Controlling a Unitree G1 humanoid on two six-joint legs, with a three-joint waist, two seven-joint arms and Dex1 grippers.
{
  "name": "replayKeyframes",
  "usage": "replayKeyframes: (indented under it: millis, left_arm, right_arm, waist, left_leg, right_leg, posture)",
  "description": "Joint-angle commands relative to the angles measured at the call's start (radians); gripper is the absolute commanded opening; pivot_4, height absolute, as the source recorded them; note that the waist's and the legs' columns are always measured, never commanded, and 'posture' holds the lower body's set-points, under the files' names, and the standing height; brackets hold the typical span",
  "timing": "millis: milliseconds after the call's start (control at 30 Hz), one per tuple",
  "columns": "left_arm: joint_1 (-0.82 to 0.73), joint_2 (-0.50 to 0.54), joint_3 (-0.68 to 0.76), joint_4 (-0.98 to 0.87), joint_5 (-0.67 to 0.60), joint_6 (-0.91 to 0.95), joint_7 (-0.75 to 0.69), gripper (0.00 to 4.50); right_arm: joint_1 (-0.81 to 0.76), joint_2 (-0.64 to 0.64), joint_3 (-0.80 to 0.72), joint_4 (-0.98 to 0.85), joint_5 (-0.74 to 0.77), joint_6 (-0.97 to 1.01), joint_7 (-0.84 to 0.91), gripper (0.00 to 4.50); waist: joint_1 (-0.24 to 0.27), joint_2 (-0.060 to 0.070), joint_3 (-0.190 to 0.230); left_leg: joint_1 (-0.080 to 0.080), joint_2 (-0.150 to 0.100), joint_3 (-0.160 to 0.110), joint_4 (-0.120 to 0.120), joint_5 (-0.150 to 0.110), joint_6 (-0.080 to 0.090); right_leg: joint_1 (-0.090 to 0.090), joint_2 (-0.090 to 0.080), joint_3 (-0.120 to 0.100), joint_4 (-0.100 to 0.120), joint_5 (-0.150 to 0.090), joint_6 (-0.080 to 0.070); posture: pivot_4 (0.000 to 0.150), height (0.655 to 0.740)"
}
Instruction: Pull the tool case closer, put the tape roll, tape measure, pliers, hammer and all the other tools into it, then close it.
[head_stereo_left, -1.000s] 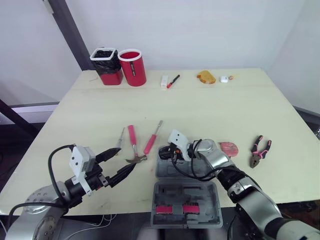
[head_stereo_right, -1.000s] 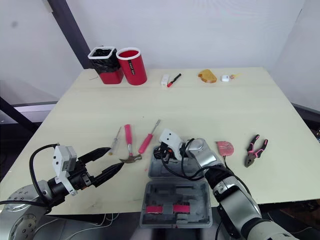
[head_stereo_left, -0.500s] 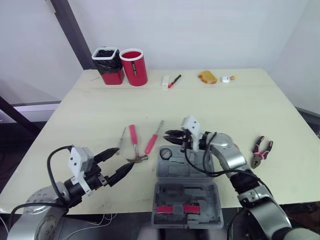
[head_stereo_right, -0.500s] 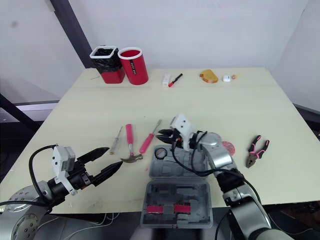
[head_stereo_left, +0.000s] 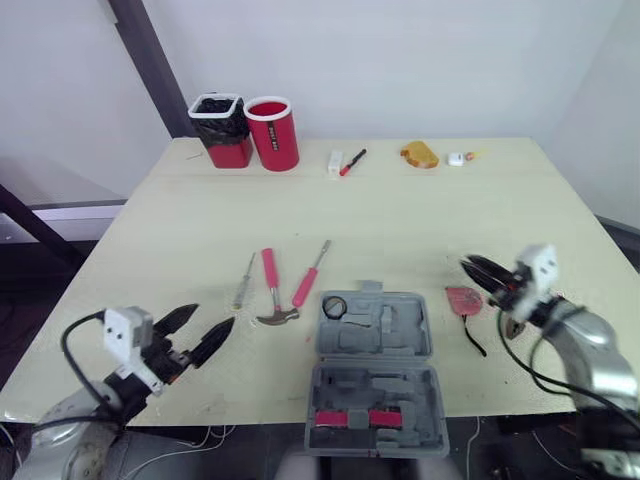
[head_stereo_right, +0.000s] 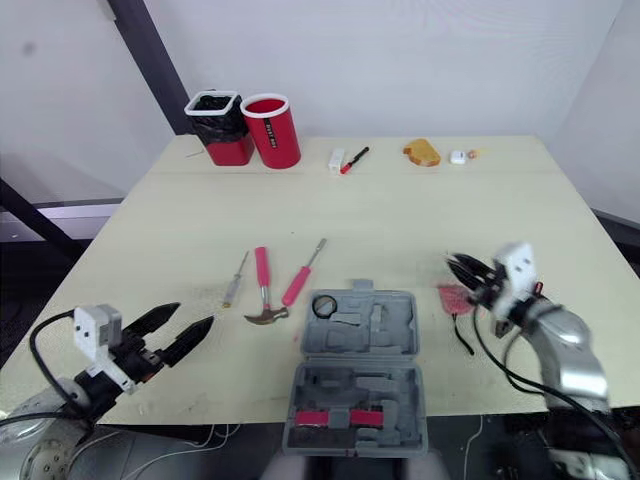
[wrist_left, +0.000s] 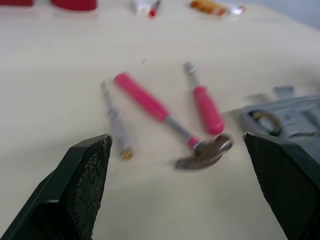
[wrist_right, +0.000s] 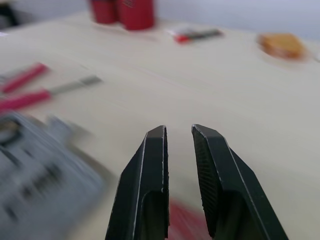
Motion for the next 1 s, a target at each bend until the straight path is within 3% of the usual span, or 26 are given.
replayKeyframes:
  millis: [33,200,300,500,1000]
  left_arm:
    - [0.019,0.006,0.034,0.007,0.006,-0.039,-0.01,4.5]
    - [0.041,0.003,0.033,0.03,0.017,-0.062,-0.021,4.5]
    - [0.053,0.005,0.032,0.042,0.022,-0.067,-0.029,4.5]
    - [0.05,0.0,0.015,0.077,0.042,-0.082,-0.039,4.5]
    - [-0.036,-0.005,-0.035,0.101,0.074,-0.092,-0.014,4.5]
  right_arm:
    - [0.079,-0.037,-0.102,-0.005,0.039,-0.073,0.003,0.85]
    - [0.253,-0.06,-0.188,0.019,0.07,-0.117,0.026,0.85]
    - [0.341,-0.063,-0.215,0.027,0.088,-0.13,0.047,1.54]
    - [0.441,-0.064,-0.27,0.046,0.127,-0.149,0.059,4.45]
    - [0.48,-0.07,-0.278,0.038,0.167,-0.136,0.065,4.45]
  waist:
    - [0.002,0.0,0.0]
    - [0.006,-0.001,0.0]
    - [0.006,-0.001,0.0]
    - [0.005,-0.001,-0.001]
    - [0.008,-0.002,-0.001]
  left_leg:
    - [0.0,0.0,0.001,0.0,0.0,0.0]
    - [0.001,0.0,0.005,0.0,0.0,0.0]
    - [0.001,0.0,0.006,0.0,0.0,0.0]
    - [0.002,0.001,0.008,0.0,0.0,0.0]
    - [0.002,0.001,0.008,0.001,0.0,0.0]
  right_leg:
    - [0.0,0.0,0.0,0.0,0.0,0.0]
    - [0.0,0.0,0.001,0.0,-0.002,-0.004]
    - [0.0,0.0,0.002,0.0,-0.002,-0.003]
    - [0.0,0.0,0.003,0.0,-0.004,-0.001]
    - [0.0,0.0,0.003,0.0,-0.003,-0.003]
  posture:
    - [0.15,0.7371]
    - [0.15,0.7371]
    - [0.15,0.7371]
    - [0.15,0.7371]
    - [0.15,0.7371]
